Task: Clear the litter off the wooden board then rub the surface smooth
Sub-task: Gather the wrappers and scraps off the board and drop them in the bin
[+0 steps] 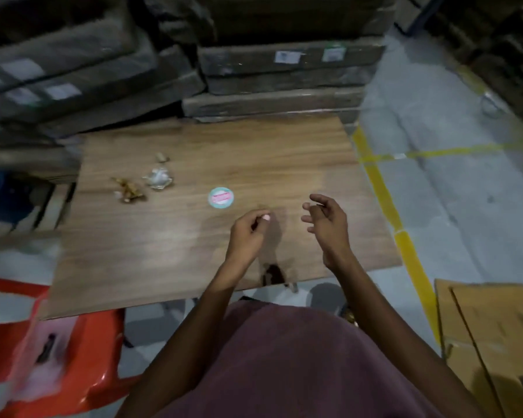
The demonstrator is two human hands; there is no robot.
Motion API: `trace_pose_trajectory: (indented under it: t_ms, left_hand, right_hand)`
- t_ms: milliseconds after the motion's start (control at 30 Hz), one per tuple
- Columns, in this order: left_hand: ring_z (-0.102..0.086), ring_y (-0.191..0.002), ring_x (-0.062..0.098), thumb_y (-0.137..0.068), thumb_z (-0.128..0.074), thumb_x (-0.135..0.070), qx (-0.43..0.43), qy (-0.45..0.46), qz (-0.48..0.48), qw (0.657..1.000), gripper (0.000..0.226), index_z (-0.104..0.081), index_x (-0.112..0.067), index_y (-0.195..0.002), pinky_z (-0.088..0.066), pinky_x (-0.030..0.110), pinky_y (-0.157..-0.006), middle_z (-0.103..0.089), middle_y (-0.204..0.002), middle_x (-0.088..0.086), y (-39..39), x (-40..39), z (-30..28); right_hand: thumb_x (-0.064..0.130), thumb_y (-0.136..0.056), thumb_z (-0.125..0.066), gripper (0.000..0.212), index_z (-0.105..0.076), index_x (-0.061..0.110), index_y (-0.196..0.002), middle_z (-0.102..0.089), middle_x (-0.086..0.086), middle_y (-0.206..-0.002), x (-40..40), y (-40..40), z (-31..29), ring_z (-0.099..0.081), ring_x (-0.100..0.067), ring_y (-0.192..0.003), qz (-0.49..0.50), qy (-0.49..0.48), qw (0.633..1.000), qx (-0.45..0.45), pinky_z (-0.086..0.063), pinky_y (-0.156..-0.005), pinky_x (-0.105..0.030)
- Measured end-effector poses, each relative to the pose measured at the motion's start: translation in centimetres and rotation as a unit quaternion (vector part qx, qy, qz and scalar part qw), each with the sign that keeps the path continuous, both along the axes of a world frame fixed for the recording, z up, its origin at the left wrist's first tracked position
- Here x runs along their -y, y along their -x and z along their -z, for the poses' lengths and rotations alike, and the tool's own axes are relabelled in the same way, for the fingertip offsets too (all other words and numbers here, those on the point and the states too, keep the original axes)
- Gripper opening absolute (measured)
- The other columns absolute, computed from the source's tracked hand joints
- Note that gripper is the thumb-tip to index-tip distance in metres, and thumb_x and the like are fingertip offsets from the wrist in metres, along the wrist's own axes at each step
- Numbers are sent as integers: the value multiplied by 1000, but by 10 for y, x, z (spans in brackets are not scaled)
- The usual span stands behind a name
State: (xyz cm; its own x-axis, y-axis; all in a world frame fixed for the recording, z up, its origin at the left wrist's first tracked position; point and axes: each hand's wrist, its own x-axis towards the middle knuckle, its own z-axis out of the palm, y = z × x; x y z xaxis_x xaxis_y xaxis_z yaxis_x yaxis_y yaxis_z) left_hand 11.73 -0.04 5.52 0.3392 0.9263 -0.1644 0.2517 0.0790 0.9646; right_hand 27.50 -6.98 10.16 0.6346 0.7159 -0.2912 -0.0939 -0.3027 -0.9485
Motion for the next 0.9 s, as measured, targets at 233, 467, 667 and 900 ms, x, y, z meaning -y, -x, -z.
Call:
trace_pose_trajectory:
  t_ms: [233,467,667,900]
  left_hand:
    - [-71,-102,20,-99,-62,-13,-3,-9,-102,995,16,-74,-23,-102,-54,38,-95,-76,-105,-1,106,-91,-8]
    - [-62,-118,25,-98,-62,-13,-86,-20,-231,969,30,-67,-9,-127,-49,34,-101,-68,-127,9,198,-159,27]
    - [-48,-131,39,-89,-71,-22,-167,1,-296,940,59,-51,-5,-142,-43,45,-108,-54,-138,20,229,-200,64]
    - [-21,-148,40,-78,-80,-38,-292,26,-234,927,96,-28,-15,-155,-34,60,-109,-27,-159,17,218,-241,87]
  right_hand:
    - [13,-103,-55,24,-65,16,-125,-73,-10,-117,-103,90,-1,-70,-14,-83,-94,12,995,10,-50,-67,-19]
    - [15,-100,-64,20,-67,20,-119,-73,-12,-116,-162,146,24,-73,-26,-92,-197,66,976,56,-49,-66,-19]
    - [12,-99,-62,19,-66,23,-114,-69,-4,-108,-210,159,59,-71,-32,-101,-271,114,950,103,-47,-77,-29]
    - [9,-95,-66,35,-63,9,-129,-62,-4,-118,-297,178,103,-65,-29,-117,-310,139,929,147,-51,-98,-39]
